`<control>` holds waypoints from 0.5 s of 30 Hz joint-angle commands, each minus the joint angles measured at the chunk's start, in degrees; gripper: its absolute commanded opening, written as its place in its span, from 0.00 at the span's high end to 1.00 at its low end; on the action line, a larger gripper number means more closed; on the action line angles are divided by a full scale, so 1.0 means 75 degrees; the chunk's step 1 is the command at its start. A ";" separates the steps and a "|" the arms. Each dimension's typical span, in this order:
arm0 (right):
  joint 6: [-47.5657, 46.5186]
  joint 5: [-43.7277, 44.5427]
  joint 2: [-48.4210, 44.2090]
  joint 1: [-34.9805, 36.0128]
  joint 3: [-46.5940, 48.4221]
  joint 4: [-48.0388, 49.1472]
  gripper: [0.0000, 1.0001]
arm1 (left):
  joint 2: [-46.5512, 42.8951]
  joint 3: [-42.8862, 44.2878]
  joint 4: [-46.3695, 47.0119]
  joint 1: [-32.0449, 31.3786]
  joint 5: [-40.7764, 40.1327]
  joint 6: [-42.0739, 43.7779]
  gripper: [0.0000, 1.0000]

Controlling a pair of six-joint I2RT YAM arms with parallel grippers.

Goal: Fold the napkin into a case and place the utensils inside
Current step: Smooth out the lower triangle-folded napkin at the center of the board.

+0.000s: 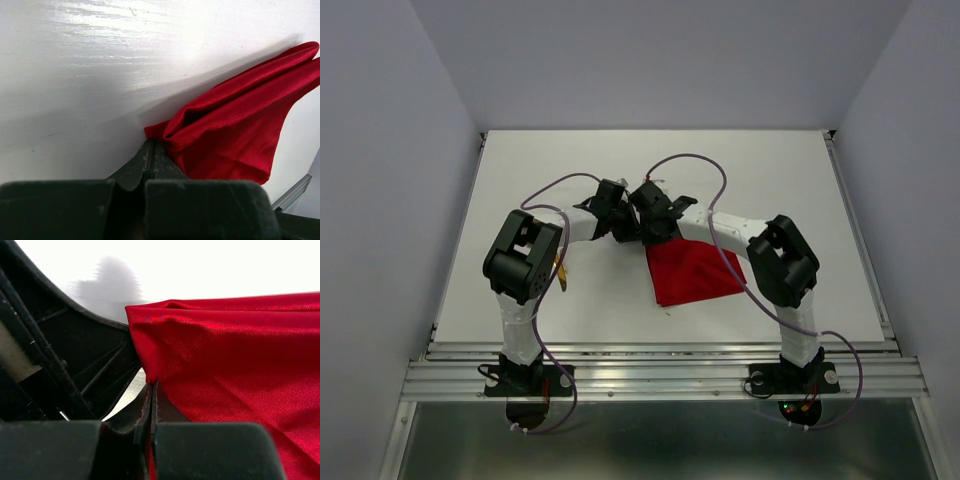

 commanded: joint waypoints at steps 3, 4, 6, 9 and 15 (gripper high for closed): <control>0.0077 0.0094 -0.0072 0.0097 0.0401 -0.0049 0.99 | 0.0086 0.0000 -0.0197 0.0006 -0.0150 0.0219 1.00; 0.0089 0.0094 -0.0037 0.0097 0.0401 -0.0049 0.98 | 0.0051 -0.0011 -0.0197 -0.0006 -0.0185 0.0231 1.00; 0.0089 0.0082 0.0045 0.0097 0.0401 -0.0049 0.98 | 0.0016 -0.0011 -0.0256 0.0006 -0.0232 0.0231 1.00; 0.0148 0.0094 0.0151 0.0097 0.0377 -0.0049 0.98 | -0.0124 -0.0023 -0.0361 0.0006 -0.0396 0.0278 1.00; 0.0241 0.0082 0.0268 0.0097 0.0377 0.0045 0.96 | -0.0324 0.0106 -0.0408 0.0006 -0.0454 0.0184 1.00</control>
